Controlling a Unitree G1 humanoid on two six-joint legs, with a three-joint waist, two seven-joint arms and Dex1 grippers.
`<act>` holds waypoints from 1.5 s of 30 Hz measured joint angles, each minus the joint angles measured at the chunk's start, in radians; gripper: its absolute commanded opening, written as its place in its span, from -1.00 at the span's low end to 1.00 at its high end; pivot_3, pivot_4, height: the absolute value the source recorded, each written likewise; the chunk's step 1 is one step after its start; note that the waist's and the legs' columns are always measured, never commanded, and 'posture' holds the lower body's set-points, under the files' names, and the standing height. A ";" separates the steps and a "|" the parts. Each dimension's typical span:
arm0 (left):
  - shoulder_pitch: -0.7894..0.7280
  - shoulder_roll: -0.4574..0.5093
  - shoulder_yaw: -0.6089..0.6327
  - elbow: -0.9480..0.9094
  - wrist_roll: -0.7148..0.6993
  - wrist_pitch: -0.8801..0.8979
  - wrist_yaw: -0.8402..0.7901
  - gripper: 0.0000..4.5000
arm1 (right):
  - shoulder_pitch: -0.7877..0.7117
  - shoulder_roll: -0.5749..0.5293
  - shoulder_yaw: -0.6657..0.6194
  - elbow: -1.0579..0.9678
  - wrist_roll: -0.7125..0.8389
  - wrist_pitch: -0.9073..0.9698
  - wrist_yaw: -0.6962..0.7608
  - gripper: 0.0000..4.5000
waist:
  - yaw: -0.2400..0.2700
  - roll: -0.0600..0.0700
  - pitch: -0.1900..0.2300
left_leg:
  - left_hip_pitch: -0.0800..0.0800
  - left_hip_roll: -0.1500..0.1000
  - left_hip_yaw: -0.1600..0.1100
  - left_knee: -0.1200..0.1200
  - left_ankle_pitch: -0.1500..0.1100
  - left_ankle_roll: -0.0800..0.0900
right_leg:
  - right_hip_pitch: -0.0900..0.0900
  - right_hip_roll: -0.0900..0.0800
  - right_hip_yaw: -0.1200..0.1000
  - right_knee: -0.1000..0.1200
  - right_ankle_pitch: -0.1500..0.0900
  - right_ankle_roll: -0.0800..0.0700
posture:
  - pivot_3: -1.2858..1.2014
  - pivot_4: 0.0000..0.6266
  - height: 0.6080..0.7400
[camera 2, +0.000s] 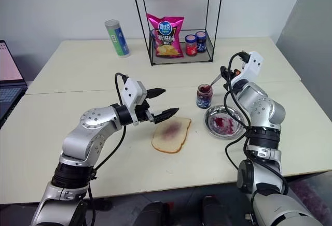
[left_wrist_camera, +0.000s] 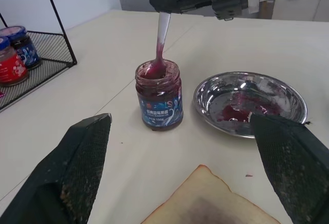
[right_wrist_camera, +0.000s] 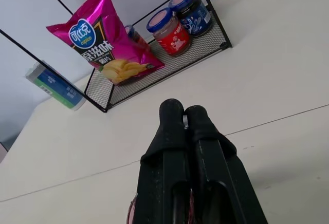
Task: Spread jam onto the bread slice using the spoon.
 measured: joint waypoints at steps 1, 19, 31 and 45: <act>0.000 0.000 0.000 0.000 0.001 -0.001 -0.001 1.00 | -0.004 0.004 -0.013 -0.002 0.009 0.005 -0.011 -0.97 | 0.000 0.000 0.000 | 0.000 0.000 0.000 0.000 0.000 0.000 | 0.000 0.000 0.000 0.000 0.000 0.000 | 0.03 -0.52 1.00; -0.001 -0.010 -0.007 0.015 0.007 -0.027 -0.022 1.00 | 0.010 -0.001 -0.095 -0.048 0.120 0.060 -0.107 -0.97 | 0.000 0.000 0.000 | 0.000 0.000 0.000 0.000 0.000 0.000 | 0.000 0.000 0.000 0.000 -0.001 0.002 | 0.03 -0.52 1.00; -0.058 -0.010 -0.029 0.093 0.013 -0.066 -0.069 1.00 | 0.039 0.081 -0.236 -0.098 0.280 0.035 -0.227 -0.97 | 0.000 0.000 0.000 | -0.001 0.000 0.000 0.000 0.000 0.000 | 0.000 0.000 0.000 0.000 -0.001 0.002 | 0.03 -0.52 1.00; -0.070 0.036 -0.037 0.115 0.010 -0.083 -0.143 1.00 | 0.067 0.141 -0.284 -0.199 0.542 -0.018 -0.373 -0.97 | -0.002 0.002 0.001 | -0.001 0.000 -0.001 -0.001 0.000 0.000 | -0.001 0.000 0.000 -0.001 -0.002 0.002 | 0.03 -0.52 1.00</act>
